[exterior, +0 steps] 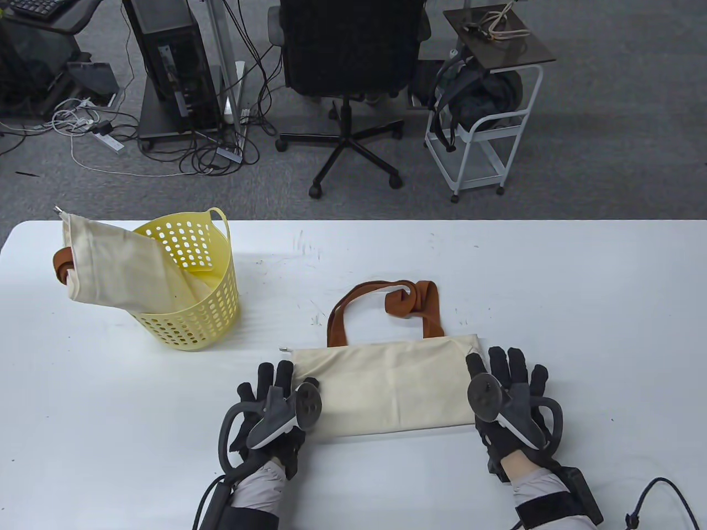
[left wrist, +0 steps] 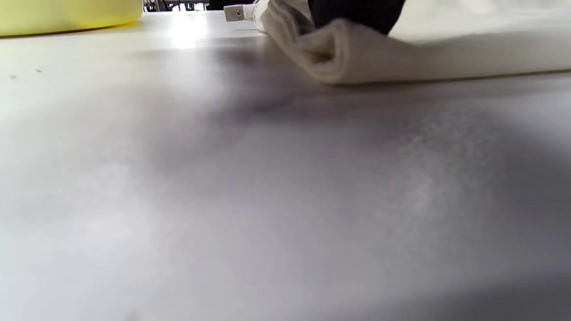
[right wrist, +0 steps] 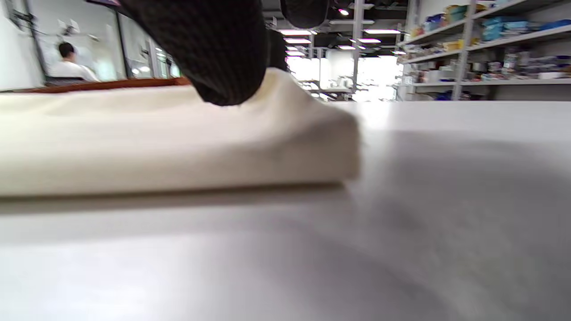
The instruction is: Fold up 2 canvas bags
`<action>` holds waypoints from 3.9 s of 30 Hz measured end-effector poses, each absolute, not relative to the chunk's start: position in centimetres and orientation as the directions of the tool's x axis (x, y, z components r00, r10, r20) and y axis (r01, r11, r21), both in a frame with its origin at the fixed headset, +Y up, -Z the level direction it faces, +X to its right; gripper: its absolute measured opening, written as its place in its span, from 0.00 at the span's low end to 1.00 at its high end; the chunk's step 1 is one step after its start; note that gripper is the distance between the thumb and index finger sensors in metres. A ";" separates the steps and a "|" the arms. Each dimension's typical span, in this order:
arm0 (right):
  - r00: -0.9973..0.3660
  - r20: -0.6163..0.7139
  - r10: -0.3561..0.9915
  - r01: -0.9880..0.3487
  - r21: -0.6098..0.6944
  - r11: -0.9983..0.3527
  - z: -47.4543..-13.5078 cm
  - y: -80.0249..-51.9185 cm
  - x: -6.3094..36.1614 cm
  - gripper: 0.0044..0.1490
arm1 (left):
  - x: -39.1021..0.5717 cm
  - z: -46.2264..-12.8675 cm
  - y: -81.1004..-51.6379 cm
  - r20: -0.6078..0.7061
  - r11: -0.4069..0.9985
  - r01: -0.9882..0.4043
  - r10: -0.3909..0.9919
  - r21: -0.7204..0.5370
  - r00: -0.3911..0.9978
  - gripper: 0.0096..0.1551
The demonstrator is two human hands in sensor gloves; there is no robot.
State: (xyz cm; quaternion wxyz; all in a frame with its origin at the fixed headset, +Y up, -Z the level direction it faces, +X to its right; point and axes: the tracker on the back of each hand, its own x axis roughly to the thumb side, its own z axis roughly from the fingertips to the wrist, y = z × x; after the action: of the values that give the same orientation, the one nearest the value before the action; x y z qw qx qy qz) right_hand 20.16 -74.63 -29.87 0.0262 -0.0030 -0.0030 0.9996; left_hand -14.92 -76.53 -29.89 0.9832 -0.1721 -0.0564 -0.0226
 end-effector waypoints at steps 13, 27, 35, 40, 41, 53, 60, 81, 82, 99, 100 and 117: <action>-0.908 0.185 0.376 -0.241 0.502 -0.830 -30.6 -77.9 18.0 0.35 | -15.9 -30.1 -76.5 0.103 0.886 -0.033 0.090 -0.462 0.991 0.51; -0.914 0.076 0.399 -0.336 0.412 -0.847 -31.9 -76.6 19.1 0.31 | -16.0 -30.0 -76.4 0.132 0.848 0.025 0.054 -0.530 0.990 0.64; -0.943 -0.022 0.332 -0.295 0.516 -0.804 -35.9 -72.9 16.9 0.31 | -15.9 -30.1 -76.4 0.141 0.839 0.026 0.061 -0.543 0.988 0.64; -0.924 -0.048 0.380 -0.381 0.225 -0.897 -39.3 -69.6 14.6 0.30 | -15.9 -30.1 -76.4 0.137 0.832 0.013 0.076 -0.555 0.988 0.64; -0.926 -0.086 0.368 -0.378 0.200 -0.904 -40.2 -69.4 14.2 0.31 | -15.9 -30.1 -76.4 0.138 0.831 0.013 0.077 -0.555 0.987 0.64; -0.930 -0.356 0.090 -0.237 0.396 -0.887 -46.9 -74.8 10.2 0.50 | -15.8 -30.2 -76.5 0.140 0.825 -0.010 0.107 -0.565 0.984 0.62; -0.936 -0.254 0.245 -0.324 0.342 -0.882 -47.1 -75.2 6.1 0.59 | -15.9 -30.4 -76.7 0.130 0.814 -0.047 0.149 -0.579 0.980 0.60; -0.990 -0.135 -0.049 0.015 0.242 -0.970 -45.9 -74.9 1.0 0.74 | -15.9 -30.4 -76.7 0.120 0.815 -0.054 0.150 -0.576 0.981 0.60; -0.984 -0.176 -0.041 -0.011 0.282 -0.959 -46.2 -74.9 2.0 0.76 | -15.9 -30.4 -76.7 0.120 0.815 -0.055 0.151 -0.577 0.981 0.60; -0.901 -0.385 0.200 -0.287 0.184 -0.940 -46.7 -75.0 7.9 0.41 | -15.8 -30.5 -76.8 0.121 0.812 -0.062 0.162 -0.581 0.979 0.60; -0.897 -0.382 0.220 -0.307 0.181 -0.934 -46.7 -75.0 8.1 0.38 | -15.8 -30.5 -76.8 0.121 0.812 -0.064 0.164 -0.580 0.979 0.60; -0.781 -0.122 0.612 -0.619 0.271 -0.737 -43.3 -67.9 12.0 0.30 | -15.4 -30.4 -76.6 0.221 0.838 -0.081 0.234 -0.540 0.947 0.51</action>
State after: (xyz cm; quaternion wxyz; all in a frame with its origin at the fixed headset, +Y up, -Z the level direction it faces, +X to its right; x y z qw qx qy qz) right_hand 11.96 -67.85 -43.27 0.3304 -0.0124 0.1498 0.9318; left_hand -15.44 -76.65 -30.37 0.9482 -0.2724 -0.1404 0.0830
